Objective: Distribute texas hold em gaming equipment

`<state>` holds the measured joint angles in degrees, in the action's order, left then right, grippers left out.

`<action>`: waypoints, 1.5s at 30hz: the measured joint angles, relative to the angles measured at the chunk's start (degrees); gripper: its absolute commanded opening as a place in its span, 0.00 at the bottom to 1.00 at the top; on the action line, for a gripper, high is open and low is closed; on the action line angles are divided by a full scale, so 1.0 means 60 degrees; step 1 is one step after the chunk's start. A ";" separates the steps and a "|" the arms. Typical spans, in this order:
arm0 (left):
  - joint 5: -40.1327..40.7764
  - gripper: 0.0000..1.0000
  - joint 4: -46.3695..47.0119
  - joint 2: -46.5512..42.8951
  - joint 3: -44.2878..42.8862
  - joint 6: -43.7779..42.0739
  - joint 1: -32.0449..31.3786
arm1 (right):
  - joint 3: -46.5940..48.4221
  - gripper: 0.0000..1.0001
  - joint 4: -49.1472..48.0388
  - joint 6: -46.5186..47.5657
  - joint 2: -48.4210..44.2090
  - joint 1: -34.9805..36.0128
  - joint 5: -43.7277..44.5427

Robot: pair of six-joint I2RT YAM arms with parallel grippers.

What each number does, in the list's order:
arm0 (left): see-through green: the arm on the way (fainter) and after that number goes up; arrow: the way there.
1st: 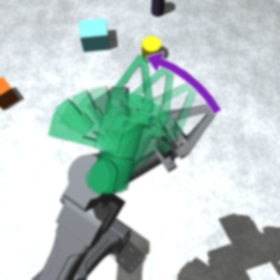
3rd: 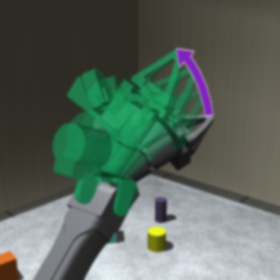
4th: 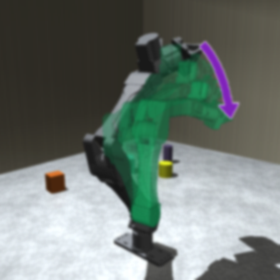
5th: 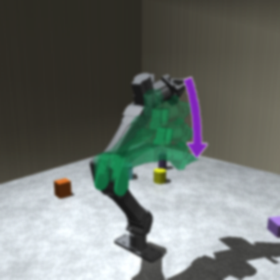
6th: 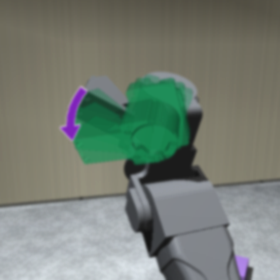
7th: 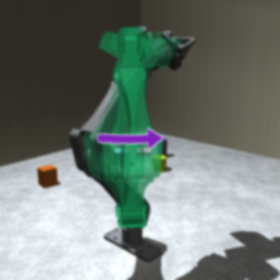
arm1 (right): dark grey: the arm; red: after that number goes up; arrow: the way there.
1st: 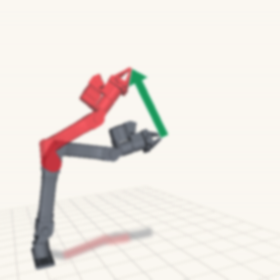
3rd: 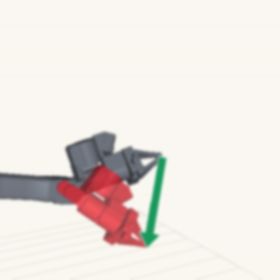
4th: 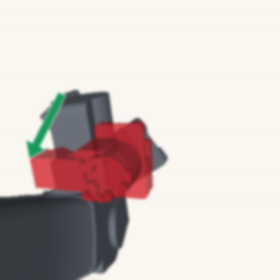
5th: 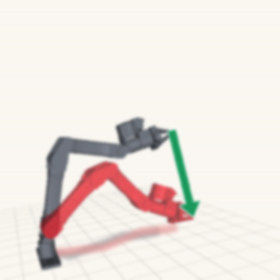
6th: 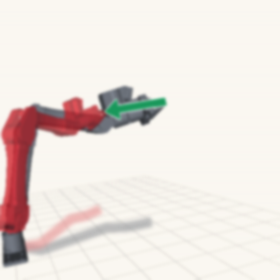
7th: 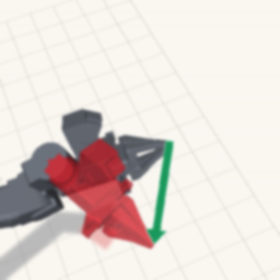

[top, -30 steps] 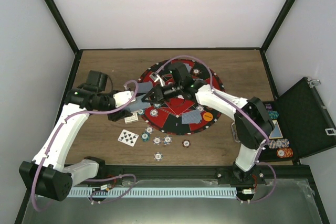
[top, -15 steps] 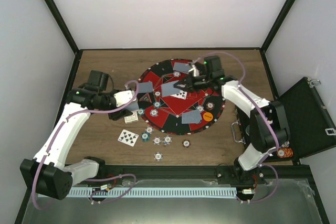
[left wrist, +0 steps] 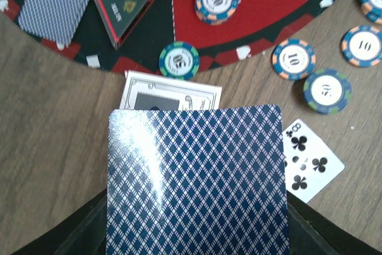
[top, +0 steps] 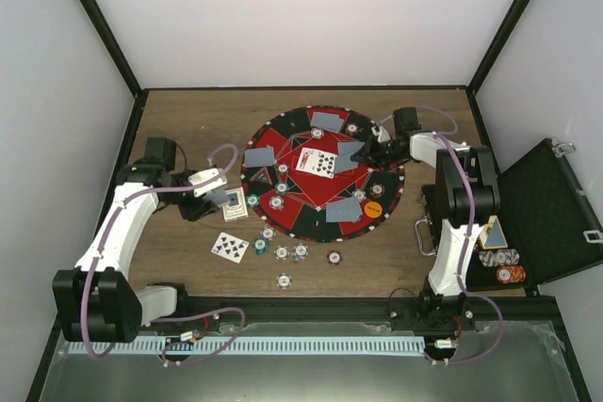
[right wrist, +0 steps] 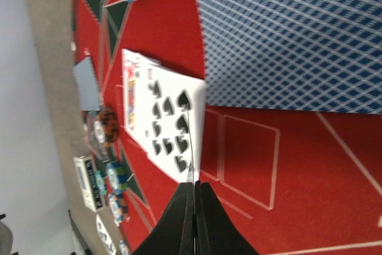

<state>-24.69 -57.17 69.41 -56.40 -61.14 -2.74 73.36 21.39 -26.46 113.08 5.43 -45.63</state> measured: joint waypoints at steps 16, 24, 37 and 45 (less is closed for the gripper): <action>0.0284 0.12 0.1781 0.0444 0.2554 -0.1355 0.1399 | 0.0029 0.63 0.0605 0.0237 -0.0233 0.0051 0.2652; 0.1086 0.64 0.3483 0.0743 0.3767 -0.1362 0.1399 | -0.0076 0.73 0.0667 0.0237 -0.1552 0.0066 0.3034; 0.0841 1.00 0.3308 0.0900 0.2856 -0.0550 0.1417 | -0.1402 1.00 0.0521 0.0397 -0.3202 0.0127 0.4149; -0.0033 1.00 0.6288 0.0572 0.2769 0.3654 0.1428 | -0.3475 1.00 -0.1122 0.0342 -0.5639 0.0127 0.7275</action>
<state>-24.88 -19.44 72.84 -39.79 -39.22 5.82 52.51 14.66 -24.40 79.24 6.20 -1.98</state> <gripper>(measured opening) 0.999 0.998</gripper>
